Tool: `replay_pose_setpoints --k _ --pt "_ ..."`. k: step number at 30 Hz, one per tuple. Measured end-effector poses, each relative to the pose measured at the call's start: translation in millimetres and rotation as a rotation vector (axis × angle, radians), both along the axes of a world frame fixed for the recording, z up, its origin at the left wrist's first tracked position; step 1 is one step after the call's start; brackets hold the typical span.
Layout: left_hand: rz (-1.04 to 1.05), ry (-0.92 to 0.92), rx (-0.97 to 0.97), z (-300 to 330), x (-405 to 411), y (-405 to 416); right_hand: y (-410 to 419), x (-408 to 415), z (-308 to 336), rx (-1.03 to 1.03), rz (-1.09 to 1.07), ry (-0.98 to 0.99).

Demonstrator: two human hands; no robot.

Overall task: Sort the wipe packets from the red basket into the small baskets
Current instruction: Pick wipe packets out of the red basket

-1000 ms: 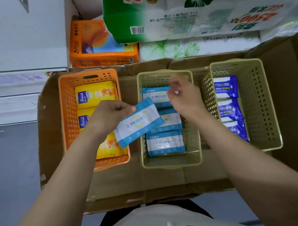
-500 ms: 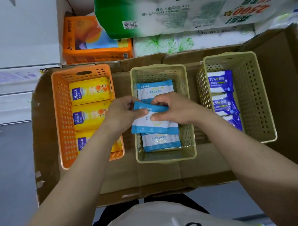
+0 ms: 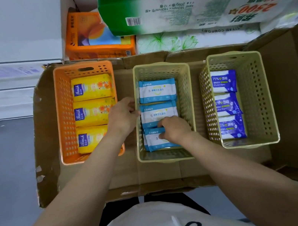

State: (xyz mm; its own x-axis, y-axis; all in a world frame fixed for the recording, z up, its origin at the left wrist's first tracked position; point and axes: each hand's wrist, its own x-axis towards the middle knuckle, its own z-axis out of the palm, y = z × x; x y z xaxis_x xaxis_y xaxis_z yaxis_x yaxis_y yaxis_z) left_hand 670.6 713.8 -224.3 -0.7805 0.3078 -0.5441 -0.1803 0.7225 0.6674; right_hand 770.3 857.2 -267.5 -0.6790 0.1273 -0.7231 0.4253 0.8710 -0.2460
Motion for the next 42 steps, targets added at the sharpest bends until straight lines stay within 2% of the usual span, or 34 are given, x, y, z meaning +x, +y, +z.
replay_pose_setpoints --k 7,10,13,21,26,30,36,42 --pt "0.019 0.006 -0.006 -5 -1 0 0 6 -4 -0.07 -0.079 0.031" --pt "0.011 0.037 -0.038 -6 3 -1 -5 6 -7 0.038 -0.011 0.056" --pt "-0.061 0.168 -0.19 -4 9 -1 -10 10 -9 0.143 0.052 0.131" --pt "-0.091 0.273 -0.271 5 20 1 -9 17 -14 0.146 0.066 0.171" --pt "-0.098 0.289 -0.236 3 25 -4 -14 19 -15 0.197 0.104 0.168" --pt "-0.098 0.274 -0.19 1 26 -6 -19 22 -14 0.315 0.127 0.179" --pt "-0.17 0.173 -0.085 12 28 -15 -29 22 -8 0.262 0.03 0.143" --pt "-0.149 0.199 0.013 54 11 -87 -45 8 35 0.316 -0.066 0.118"
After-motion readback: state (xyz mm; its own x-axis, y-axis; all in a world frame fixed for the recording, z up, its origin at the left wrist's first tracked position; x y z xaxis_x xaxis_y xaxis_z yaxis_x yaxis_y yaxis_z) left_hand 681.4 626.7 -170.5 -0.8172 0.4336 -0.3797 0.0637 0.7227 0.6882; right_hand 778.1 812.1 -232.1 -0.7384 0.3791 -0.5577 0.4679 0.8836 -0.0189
